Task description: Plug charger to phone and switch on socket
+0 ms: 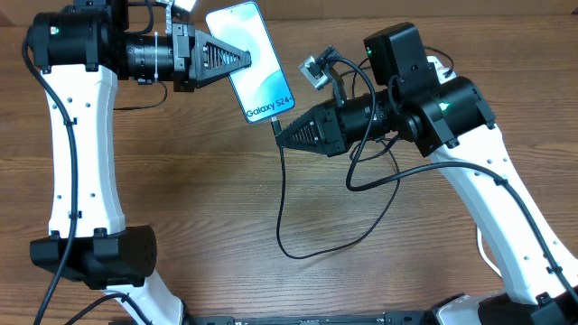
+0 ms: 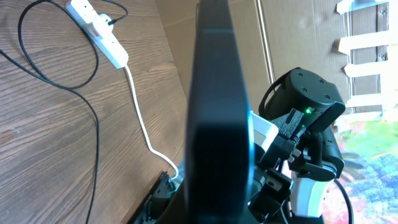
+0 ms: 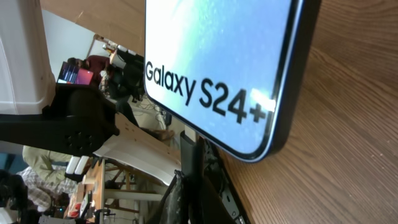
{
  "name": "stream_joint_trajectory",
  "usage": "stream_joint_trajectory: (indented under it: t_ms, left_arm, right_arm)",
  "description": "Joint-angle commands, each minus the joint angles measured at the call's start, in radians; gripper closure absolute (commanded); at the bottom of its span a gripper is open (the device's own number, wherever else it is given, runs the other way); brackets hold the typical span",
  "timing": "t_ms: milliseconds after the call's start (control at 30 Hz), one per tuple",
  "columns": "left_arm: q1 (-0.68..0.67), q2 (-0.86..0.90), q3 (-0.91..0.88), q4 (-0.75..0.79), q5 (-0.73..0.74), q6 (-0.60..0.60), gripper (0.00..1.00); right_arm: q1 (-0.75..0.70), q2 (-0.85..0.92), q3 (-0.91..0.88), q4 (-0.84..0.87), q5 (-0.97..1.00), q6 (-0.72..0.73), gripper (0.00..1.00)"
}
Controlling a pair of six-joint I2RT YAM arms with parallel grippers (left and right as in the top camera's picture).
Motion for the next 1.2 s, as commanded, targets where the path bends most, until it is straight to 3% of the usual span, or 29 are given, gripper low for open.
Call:
stream_joint_trajectory:
  t_ms: [0,1167]
  left_arm:
    - [-0.008,-0.013,0.008,-0.002,0.044,0.034,0.96]
    - [-0.029,-0.013,0.008,-0.029,0.021,0.101,0.96]
  right_arm:
    - [0.002,-0.011,0.014,0.010,-0.002,-0.002,0.96]
    - [0.002,-0.011,0.014,0.009,-0.002,-0.002,0.96]
